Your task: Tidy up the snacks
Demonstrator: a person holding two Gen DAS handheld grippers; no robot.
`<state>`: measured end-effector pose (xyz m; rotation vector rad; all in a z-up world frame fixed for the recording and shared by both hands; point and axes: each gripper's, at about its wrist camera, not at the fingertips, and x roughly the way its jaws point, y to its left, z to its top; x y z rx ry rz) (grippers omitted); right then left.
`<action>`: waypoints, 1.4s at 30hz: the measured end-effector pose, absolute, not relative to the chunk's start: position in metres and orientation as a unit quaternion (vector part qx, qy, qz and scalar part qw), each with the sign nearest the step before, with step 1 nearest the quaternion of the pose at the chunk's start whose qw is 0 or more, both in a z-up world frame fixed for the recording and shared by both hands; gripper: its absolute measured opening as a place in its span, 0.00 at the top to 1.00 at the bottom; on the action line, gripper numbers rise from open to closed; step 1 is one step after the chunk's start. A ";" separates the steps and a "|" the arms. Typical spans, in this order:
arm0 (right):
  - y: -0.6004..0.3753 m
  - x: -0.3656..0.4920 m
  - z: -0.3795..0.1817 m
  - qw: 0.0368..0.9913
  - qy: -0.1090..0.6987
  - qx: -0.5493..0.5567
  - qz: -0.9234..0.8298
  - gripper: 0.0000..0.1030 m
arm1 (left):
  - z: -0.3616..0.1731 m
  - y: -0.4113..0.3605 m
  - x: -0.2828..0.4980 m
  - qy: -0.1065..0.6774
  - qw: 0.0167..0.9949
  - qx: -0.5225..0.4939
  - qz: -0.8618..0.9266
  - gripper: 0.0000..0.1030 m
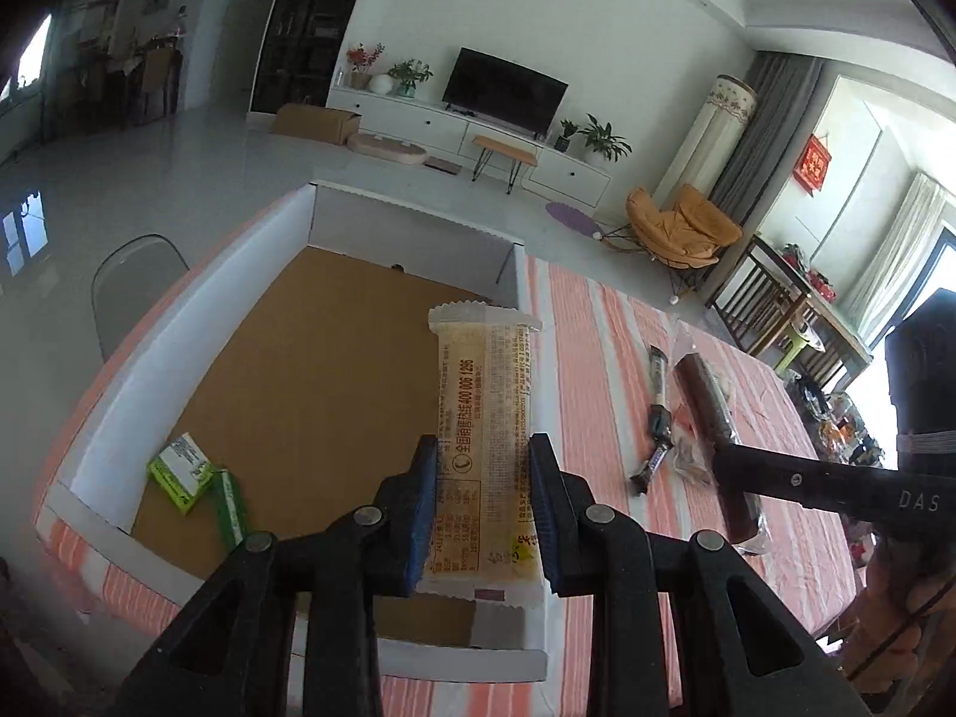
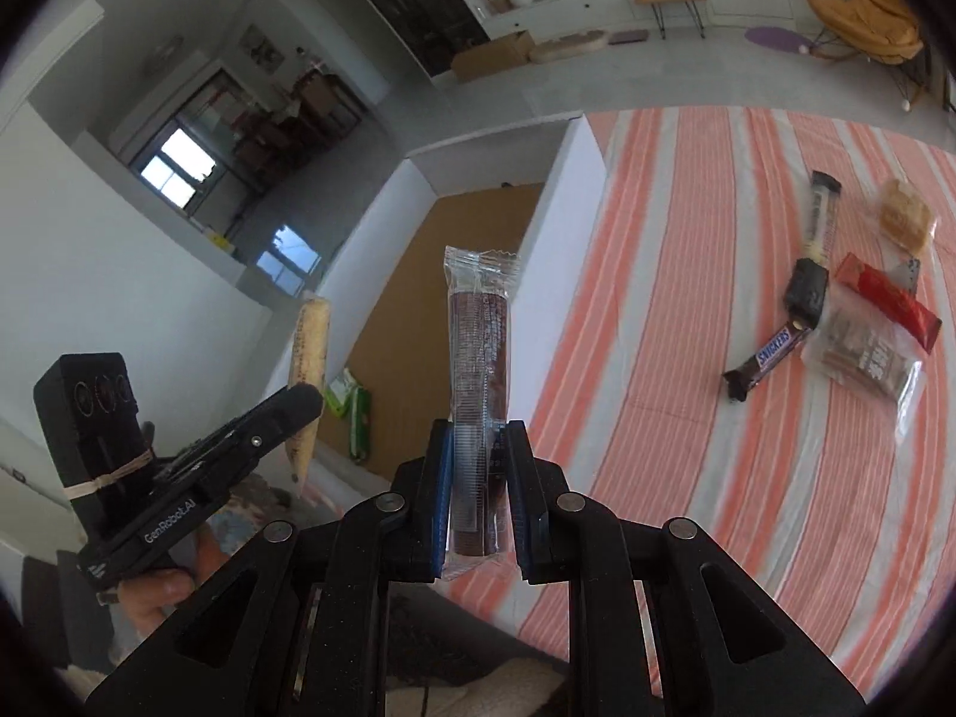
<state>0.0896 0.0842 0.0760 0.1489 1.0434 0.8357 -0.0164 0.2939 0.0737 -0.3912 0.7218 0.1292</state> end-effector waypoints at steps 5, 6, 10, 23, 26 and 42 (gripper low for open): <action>0.134 0.092 0.064 0.781 0.468 0.070 0.408 0.36 | 0.031 0.328 -0.022 0.375 0.897 -0.160 0.172 0.22; 0.128 0.090 0.060 0.786 0.463 0.075 0.403 0.36 | 0.026 0.326 -0.024 0.377 0.895 -0.163 0.171 0.21; 0.074 0.092 0.032 0.814 0.455 0.066 0.355 0.37 | 0.013 0.289 -0.019 0.390 0.900 -0.157 0.113 0.21; -0.201 0.106 -0.085 0.888 0.456 0.055 -0.028 0.34 | -0.050 0.044 0.060 0.467 0.872 -0.049 -0.134 0.05; -0.218 0.110 -0.092 0.892 0.444 0.063 -0.059 0.34 | -0.080 0.018 0.091 0.478 0.870 -0.020 -0.115 0.05; -0.211 0.124 -0.112 0.897 0.431 0.037 -0.088 0.21 | -0.114 -0.005 0.136 0.457 0.885 0.037 -0.073 0.00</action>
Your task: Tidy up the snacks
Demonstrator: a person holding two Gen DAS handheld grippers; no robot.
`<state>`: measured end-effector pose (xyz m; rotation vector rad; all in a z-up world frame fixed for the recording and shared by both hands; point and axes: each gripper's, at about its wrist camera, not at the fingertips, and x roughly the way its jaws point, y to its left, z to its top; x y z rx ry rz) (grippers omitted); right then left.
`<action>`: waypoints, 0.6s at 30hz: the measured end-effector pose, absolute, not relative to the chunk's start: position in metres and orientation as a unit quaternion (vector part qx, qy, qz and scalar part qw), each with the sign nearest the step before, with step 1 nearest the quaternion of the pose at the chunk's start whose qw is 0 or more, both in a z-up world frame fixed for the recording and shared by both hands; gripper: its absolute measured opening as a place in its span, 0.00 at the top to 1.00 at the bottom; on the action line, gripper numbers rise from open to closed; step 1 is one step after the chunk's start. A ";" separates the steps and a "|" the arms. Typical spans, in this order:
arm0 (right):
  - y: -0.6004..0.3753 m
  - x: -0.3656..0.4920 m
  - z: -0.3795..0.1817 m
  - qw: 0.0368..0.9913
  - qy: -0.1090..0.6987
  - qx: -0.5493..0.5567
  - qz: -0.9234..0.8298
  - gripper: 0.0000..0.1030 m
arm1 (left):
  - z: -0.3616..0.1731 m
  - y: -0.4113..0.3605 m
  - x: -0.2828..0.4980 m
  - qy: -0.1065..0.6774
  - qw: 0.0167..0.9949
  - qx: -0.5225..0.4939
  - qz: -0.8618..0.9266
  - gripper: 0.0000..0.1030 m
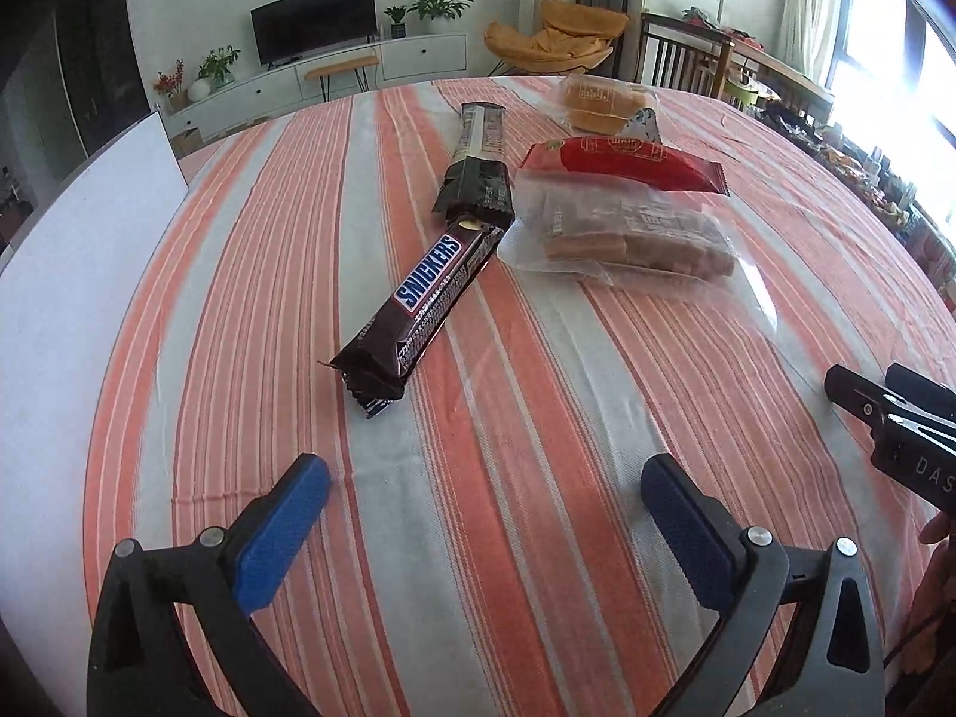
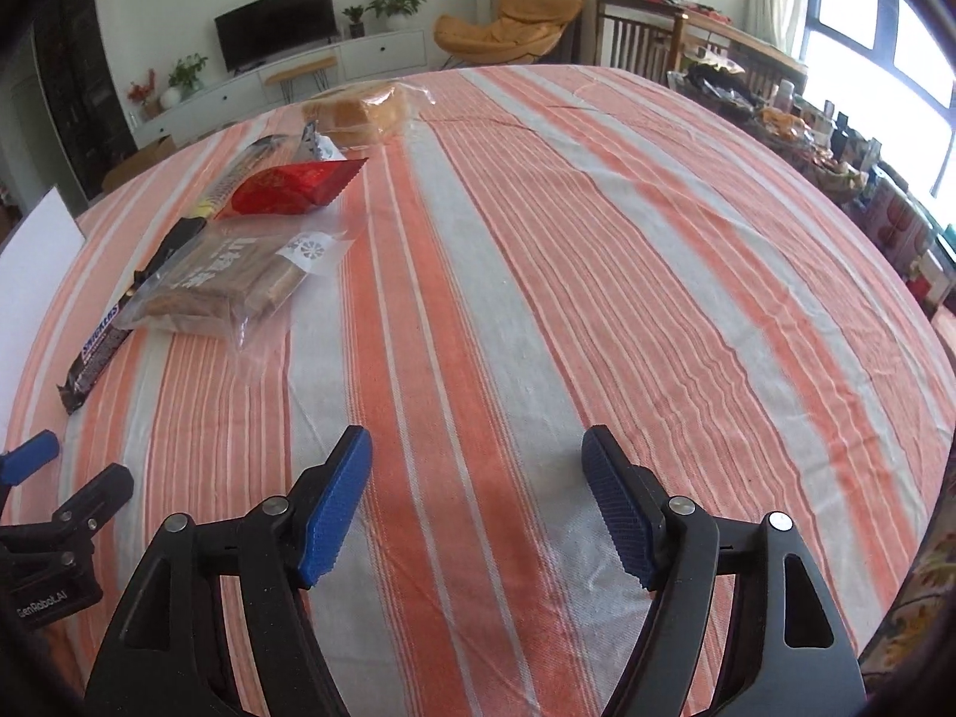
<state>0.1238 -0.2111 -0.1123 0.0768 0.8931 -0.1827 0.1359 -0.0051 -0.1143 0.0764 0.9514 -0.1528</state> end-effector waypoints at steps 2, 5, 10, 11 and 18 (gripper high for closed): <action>-0.213 0.123 -0.113 0.897 0.431 0.042 -0.088 0.20 | -0.114 -0.005 0.136 0.457 0.885 0.037 -0.074 0.00; -0.213 0.122 -0.113 0.897 0.430 0.041 -0.089 0.19 | -0.114 -0.005 0.136 0.457 0.885 0.037 -0.074 0.00; -0.214 0.122 -0.113 0.898 0.429 0.041 -0.090 0.17 | -0.114 -0.005 0.136 0.458 0.885 0.037 -0.074 0.00; -0.214 0.122 -0.113 0.898 0.429 0.041 -0.090 0.17 | -0.114 -0.005 0.136 0.458 0.885 0.037 -0.074 0.00; -0.214 0.122 -0.113 0.898 0.428 0.041 -0.091 0.14 | -0.114 -0.005 0.136 0.458 0.885 0.037 -0.074 0.00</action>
